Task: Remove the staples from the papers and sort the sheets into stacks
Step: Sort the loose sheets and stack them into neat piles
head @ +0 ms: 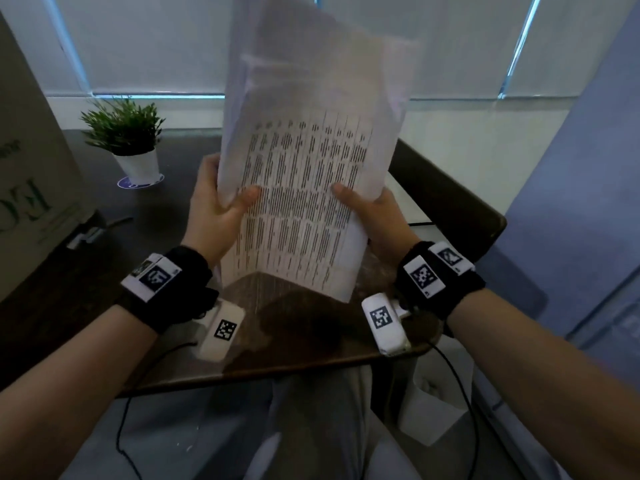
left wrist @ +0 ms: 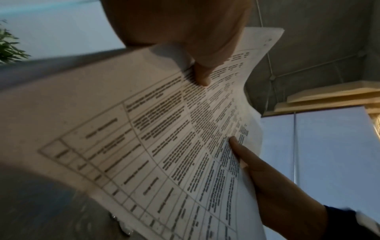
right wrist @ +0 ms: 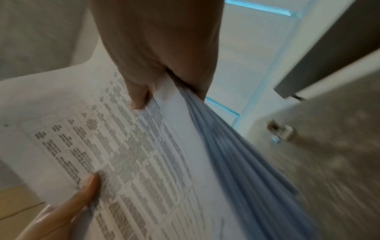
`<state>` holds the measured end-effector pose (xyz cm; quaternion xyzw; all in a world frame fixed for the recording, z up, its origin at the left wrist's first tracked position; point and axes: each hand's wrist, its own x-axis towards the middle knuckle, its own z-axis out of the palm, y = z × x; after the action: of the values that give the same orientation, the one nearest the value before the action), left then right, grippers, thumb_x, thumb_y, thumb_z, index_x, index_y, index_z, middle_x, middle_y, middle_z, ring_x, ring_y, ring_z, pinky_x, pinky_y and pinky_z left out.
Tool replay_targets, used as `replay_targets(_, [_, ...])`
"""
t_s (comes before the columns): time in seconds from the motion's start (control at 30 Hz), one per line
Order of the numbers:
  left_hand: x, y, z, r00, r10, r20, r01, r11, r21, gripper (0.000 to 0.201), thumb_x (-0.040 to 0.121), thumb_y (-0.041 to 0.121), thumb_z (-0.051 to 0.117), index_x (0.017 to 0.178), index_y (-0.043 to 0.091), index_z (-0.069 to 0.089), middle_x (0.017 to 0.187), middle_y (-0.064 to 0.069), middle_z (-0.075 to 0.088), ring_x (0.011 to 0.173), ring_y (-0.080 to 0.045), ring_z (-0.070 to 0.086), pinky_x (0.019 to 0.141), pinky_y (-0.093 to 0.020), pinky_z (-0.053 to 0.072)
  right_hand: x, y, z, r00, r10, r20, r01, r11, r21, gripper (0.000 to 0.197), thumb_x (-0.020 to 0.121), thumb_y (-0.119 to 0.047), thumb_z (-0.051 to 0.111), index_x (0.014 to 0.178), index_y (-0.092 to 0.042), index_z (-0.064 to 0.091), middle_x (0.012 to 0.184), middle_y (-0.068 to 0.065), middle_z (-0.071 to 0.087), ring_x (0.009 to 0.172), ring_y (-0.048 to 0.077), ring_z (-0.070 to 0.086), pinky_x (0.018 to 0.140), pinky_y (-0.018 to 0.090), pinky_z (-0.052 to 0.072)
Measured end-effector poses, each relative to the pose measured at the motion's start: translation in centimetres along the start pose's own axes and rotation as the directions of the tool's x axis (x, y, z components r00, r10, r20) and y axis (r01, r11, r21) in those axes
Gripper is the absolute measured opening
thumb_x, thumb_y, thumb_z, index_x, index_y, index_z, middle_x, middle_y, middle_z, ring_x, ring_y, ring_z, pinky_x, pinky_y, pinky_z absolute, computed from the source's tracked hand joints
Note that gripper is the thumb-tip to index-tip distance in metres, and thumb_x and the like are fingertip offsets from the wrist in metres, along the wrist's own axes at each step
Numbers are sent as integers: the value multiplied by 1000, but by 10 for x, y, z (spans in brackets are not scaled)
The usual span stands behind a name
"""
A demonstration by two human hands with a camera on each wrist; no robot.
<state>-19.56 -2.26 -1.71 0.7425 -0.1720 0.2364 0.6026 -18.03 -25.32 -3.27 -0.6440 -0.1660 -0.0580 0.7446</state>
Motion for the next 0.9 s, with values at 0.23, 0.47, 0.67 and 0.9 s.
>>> replay_targets(0.23, [2,-35,-7,965,-253,71,263,929,-260,46,84,12,63,127,7,48,113,-4,65,97,-14,68,74,-27,57,9,13,-2,994,77,78,-67,990,-123,42,86,-9,72,124,-12,57,121,8,69,110,23,67,91,46,56])
replay_targets(0.47, [3,-46,-1,921,-374,109,389,884,-260,27,86,-4,53,105,14,58,105,-1,67,88,-11,69,71,-29,56,3,37,1,990,140,-21,-140,990,-10,35,81,-2,74,112,-14,63,117,8,71,106,20,69,84,36,59])
replay_targets(0.67, [6,-61,-11,890,-408,202,448,864,-231,29,85,-2,54,103,20,61,107,-3,69,103,-25,65,87,-46,52,7,57,-10,969,223,103,-214,973,-91,44,82,-1,72,123,-9,60,122,9,68,111,21,67,91,39,57])
replay_targets(0.9, [8,-78,-20,755,-502,422,523,849,74,55,63,33,78,114,20,61,112,-5,69,102,-23,67,86,-43,52,14,80,-22,908,397,134,-385,917,-106,46,76,1,76,117,-15,63,127,13,65,118,27,62,103,54,47])
